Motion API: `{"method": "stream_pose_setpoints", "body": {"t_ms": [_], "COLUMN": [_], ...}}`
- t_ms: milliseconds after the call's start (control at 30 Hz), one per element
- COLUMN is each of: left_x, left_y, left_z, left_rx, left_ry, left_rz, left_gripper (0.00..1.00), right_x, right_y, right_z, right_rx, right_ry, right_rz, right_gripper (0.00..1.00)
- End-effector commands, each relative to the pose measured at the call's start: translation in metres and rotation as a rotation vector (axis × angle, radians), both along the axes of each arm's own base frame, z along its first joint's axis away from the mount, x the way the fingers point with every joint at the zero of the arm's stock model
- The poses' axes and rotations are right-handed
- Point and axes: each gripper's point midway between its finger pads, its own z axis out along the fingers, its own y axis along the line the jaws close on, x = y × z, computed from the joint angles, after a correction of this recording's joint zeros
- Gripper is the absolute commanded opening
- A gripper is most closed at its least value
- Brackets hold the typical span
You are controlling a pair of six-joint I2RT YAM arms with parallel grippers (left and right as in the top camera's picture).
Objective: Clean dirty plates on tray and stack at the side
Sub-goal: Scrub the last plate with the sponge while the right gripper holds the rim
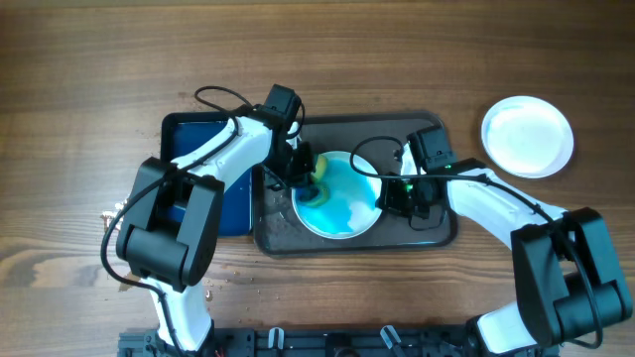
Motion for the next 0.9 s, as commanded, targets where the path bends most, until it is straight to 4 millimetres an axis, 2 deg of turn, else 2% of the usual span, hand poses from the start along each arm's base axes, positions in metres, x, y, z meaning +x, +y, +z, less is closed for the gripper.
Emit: {"method": "stream_pose_setpoints", "body": {"t_ms": [0,67,167,300,433,533,600,633,700,733,800,867], "left_x": [-0.038,-0.057,-0.089,-0.11,-0.091,-0.058,-0.028,-0.013,0.012,0.016,0.013,0.005], "left_y": [0.033,-0.005,-0.056,-0.105,-0.121,-0.127,-0.118,-0.105,-0.063,-0.041,0.018,0.049], "left_z": [-0.044,-0.035,-0.022,-0.005,-0.004,-0.001,-0.004,-0.011,-0.029,-0.036,-0.05,-0.052], "left_rx": [0.131,-0.035,-0.191,-0.372,-0.395,-0.433,-0.398,-0.334,-0.149,-0.059,0.18,0.303], "left_ry": [0.088,0.112,0.154,0.154,0.1,0.024,-0.051,-0.084,-0.135,-0.137,-0.095,-0.055], "left_rz": [-0.216,-0.318,-0.412,-0.485,-0.408,-0.31,-0.236,-0.182,-0.088,-0.055,0.009,0.028], "left_gripper": [0.04,0.04,0.04,0.04,0.04,0.04,0.04,0.04,0.04,0.04,0.04,0.04], "right_x": [-0.015,-0.015,-0.015,-0.016,-0.016,-0.017,-0.017,-0.018,-0.018,-0.018,-0.018,-0.018], "right_y": [-0.023,-0.023,-0.023,-0.023,-0.023,-0.023,-0.023,-0.023,-0.023,-0.023,-0.023,-0.023], "right_z": [-0.022,-0.022,-0.022,-0.022,-0.022,-0.022,-0.022,-0.022,-0.022,-0.022,-0.022,-0.022], "right_rx": [-0.103,-0.103,-0.104,-0.104,-0.104,-0.104,-0.104,-0.102,-0.103,-0.103,-0.103,-0.103], "right_ry": [0.055,0.054,0.055,0.057,0.06,0.062,0.062,0.065,0.069,0.069,0.069,0.068], "right_rz": [-0.016,-0.016,-0.016,-0.016,-0.016,-0.016,-0.016,-0.015,-0.015,-0.015,-0.015,-0.015], "right_gripper": [0.04,0.04,0.04,0.04,0.04,0.04,0.04,0.05,0.04,0.04,0.04,0.04]}}
